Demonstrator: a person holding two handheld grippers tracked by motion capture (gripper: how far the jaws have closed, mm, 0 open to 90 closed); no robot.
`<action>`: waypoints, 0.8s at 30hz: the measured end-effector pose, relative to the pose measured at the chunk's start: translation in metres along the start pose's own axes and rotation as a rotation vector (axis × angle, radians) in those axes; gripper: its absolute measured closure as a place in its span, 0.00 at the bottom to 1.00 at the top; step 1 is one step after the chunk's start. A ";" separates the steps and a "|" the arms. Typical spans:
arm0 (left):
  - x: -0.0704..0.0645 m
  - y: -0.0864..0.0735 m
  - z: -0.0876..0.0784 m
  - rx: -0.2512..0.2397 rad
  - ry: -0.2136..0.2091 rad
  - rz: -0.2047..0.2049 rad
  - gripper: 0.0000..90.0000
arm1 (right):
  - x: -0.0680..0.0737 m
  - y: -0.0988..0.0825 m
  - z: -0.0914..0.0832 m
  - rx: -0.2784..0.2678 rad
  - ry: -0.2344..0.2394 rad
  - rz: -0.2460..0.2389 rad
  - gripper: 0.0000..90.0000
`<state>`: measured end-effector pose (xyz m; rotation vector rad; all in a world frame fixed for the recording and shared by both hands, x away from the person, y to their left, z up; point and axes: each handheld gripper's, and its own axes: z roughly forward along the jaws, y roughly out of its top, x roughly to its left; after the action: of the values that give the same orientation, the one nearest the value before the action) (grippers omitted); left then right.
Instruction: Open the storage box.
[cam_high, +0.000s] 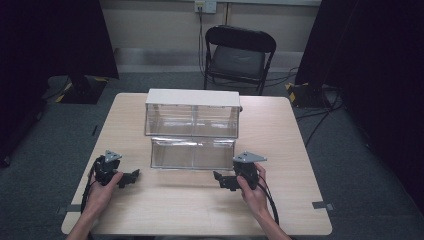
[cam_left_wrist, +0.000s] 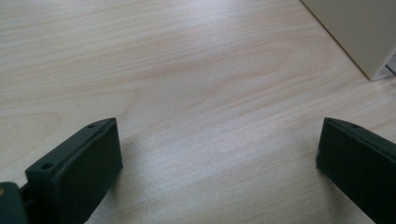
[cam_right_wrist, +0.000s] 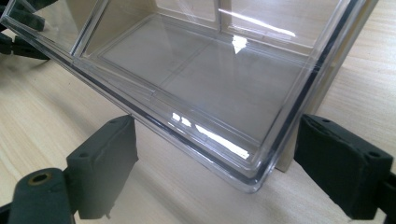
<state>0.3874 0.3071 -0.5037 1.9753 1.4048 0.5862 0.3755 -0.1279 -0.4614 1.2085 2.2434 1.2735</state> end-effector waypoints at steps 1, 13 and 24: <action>0.000 0.000 0.000 0.000 0.000 0.000 0.00 | 0.000 0.000 0.000 0.000 0.000 0.000 0.14; 0.000 0.000 0.000 0.000 0.000 0.000 0.00 | 0.002 0.002 -0.004 -0.006 -0.005 -0.007 0.14; 0.000 0.000 0.000 0.000 0.000 0.000 0.00 | 0.004 0.004 -0.009 -0.020 -0.005 -0.024 0.14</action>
<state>0.3874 0.3071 -0.5037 1.9753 1.4044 0.5862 0.3698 -0.1288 -0.4531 1.1735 2.2298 1.2794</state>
